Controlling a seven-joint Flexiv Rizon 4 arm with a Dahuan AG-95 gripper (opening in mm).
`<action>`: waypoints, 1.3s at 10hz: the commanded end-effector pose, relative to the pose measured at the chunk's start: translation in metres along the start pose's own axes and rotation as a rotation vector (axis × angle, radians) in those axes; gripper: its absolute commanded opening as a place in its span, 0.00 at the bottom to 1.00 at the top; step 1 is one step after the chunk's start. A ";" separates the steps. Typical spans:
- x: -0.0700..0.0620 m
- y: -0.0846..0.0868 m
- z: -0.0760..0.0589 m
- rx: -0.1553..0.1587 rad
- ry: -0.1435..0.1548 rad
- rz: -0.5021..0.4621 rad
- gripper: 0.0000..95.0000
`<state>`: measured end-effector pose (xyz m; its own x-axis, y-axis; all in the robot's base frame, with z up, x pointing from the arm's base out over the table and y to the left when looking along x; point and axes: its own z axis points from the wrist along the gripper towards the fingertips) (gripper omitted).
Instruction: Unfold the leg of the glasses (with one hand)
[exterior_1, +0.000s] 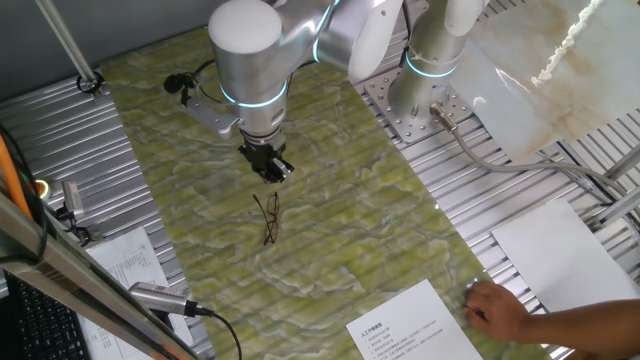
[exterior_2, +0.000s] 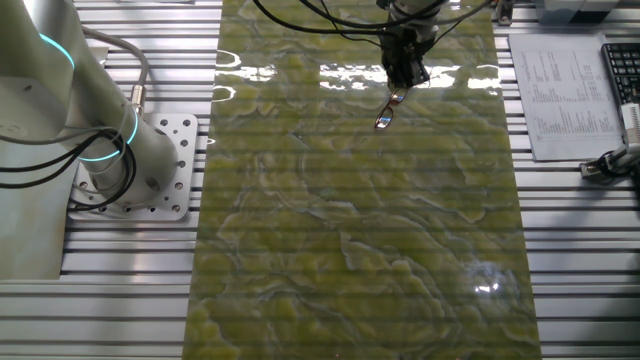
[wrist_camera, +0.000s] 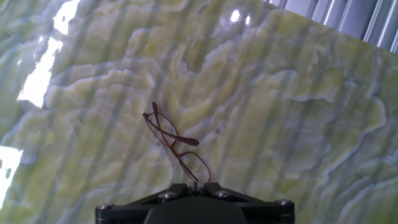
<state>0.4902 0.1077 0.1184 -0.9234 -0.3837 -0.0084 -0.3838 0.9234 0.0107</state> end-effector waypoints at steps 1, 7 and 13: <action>-0.001 0.001 0.004 0.002 -0.002 -0.002 0.00; -0.004 0.003 0.015 0.003 -0.005 -0.015 0.00; -0.005 0.004 0.017 0.006 -0.009 -0.051 0.00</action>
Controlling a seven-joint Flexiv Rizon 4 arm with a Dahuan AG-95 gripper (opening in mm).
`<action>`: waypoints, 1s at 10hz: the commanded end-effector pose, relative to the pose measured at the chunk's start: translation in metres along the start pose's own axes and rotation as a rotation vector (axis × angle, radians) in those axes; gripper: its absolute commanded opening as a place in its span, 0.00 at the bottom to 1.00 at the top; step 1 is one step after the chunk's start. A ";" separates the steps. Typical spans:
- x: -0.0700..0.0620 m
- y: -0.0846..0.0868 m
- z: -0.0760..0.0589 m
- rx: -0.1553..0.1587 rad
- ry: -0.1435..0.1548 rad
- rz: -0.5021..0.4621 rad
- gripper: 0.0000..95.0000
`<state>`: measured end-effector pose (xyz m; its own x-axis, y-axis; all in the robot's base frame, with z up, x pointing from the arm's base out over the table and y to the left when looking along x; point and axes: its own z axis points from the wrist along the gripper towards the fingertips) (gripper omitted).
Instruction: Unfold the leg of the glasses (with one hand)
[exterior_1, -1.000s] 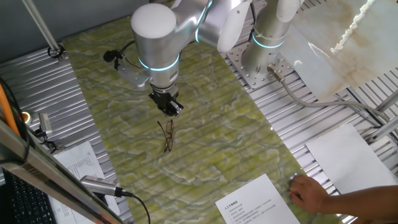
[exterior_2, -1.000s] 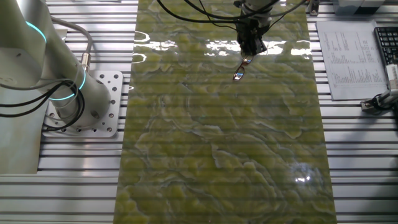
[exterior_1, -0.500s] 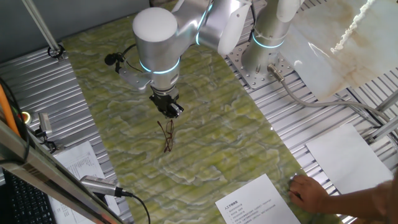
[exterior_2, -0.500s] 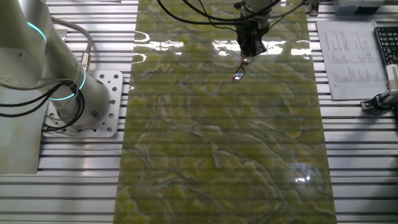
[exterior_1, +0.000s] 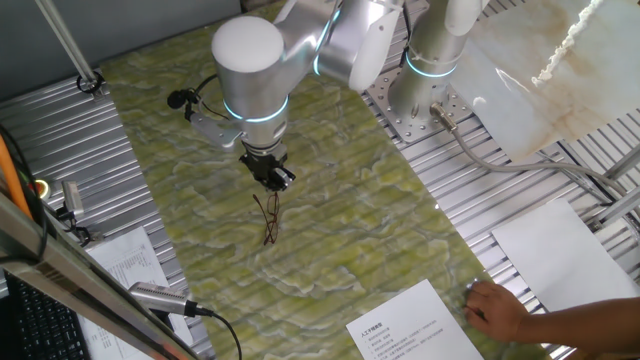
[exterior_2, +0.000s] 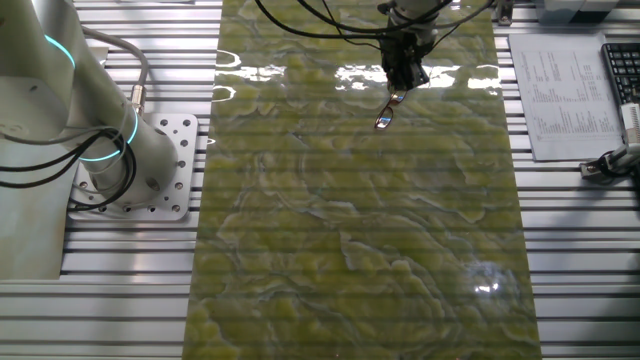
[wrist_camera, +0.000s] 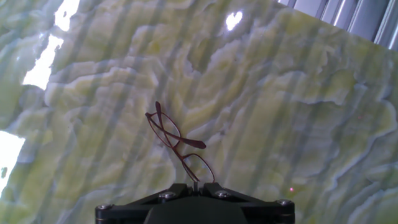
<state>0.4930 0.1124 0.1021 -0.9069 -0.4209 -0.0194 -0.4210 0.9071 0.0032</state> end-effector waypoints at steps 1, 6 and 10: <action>0.000 0.001 0.001 -0.001 0.002 -0.018 0.00; -0.004 0.004 0.008 -0.007 -0.010 -0.035 0.00; -0.007 0.001 0.029 -0.005 -0.029 -0.066 0.00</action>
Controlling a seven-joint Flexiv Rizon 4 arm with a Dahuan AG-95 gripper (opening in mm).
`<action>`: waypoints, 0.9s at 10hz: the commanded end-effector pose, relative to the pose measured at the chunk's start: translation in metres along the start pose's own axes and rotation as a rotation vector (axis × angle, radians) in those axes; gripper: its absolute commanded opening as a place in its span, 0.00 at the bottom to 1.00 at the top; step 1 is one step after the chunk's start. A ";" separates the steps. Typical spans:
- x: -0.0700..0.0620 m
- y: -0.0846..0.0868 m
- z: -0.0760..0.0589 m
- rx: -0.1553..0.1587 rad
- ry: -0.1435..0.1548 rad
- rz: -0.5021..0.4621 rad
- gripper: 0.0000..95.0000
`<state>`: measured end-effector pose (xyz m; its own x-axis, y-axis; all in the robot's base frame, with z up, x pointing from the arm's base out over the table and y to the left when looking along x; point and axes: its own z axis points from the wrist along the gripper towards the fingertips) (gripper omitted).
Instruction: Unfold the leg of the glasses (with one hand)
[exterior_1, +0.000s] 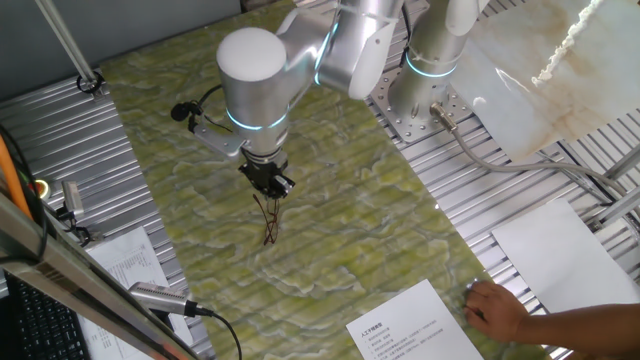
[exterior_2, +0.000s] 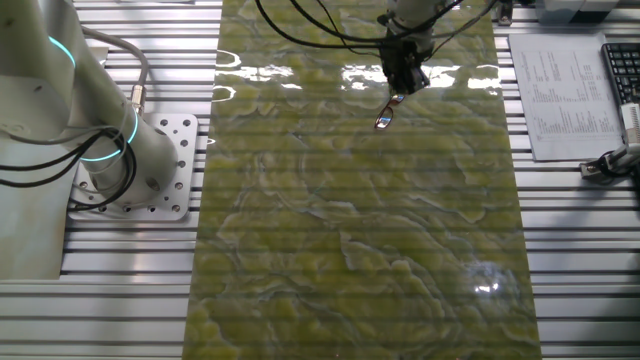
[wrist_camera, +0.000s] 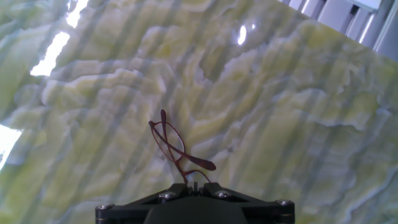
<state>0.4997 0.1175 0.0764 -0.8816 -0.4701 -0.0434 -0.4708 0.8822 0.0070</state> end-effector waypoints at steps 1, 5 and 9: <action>0.000 -0.001 0.006 -0.002 -0.010 -0.011 0.00; -0.003 0.001 0.013 -0.016 -0.024 -0.055 0.00; -0.003 0.001 0.013 -0.038 -0.024 -0.225 0.00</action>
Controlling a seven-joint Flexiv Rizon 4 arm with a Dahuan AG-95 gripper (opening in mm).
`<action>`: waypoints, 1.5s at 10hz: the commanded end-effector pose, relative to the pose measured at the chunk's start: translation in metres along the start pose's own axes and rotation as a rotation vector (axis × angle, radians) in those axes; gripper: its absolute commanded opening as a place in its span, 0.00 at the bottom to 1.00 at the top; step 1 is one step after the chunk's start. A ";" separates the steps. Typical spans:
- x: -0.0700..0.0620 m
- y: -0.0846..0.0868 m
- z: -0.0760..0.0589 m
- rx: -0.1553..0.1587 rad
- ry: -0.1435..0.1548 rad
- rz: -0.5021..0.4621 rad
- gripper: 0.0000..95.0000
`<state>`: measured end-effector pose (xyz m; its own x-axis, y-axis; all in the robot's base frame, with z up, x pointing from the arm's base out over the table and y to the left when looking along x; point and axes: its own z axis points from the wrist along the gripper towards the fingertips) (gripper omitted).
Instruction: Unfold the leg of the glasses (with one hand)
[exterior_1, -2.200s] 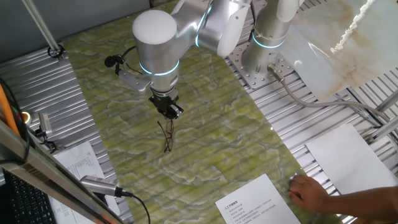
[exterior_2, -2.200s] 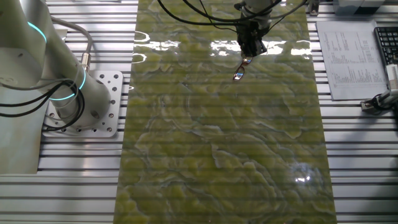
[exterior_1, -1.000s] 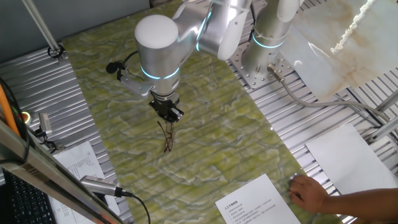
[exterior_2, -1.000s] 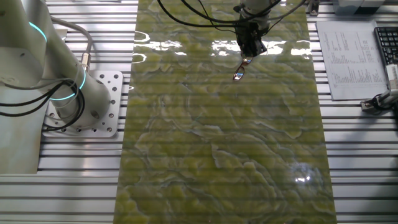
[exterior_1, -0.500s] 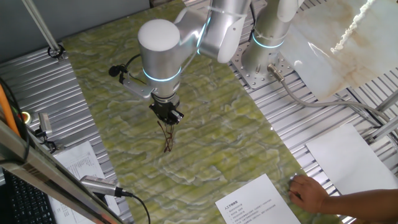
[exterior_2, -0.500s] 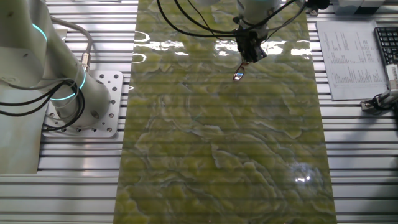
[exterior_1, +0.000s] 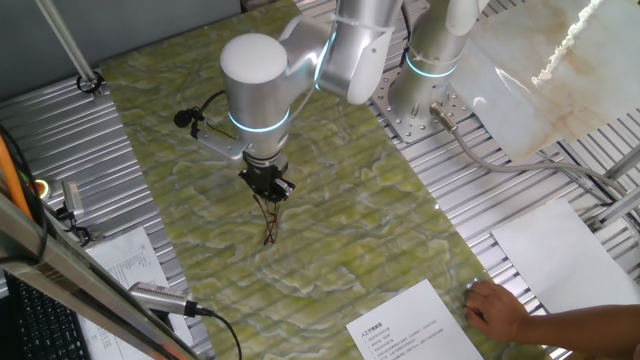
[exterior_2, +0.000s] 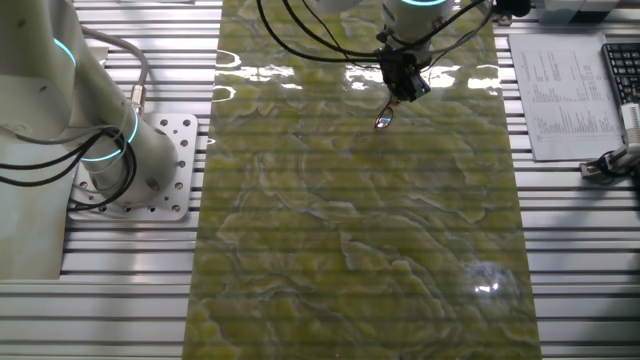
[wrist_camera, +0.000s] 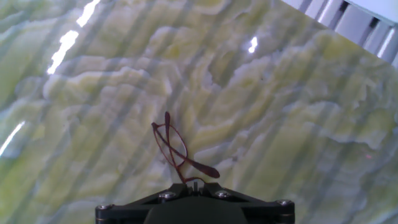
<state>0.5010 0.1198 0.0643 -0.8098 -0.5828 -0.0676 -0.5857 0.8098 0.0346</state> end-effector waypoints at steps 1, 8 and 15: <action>-0.001 0.000 0.001 -0.006 -0.002 -0.104 0.00; -0.017 0.005 0.025 -0.052 -0.071 -0.070 0.20; -0.010 0.006 0.029 -0.091 -0.104 -0.083 0.20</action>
<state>0.5052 0.1325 0.0362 -0.7549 -0.6299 -0.1826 -0.6531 0.7474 0.1218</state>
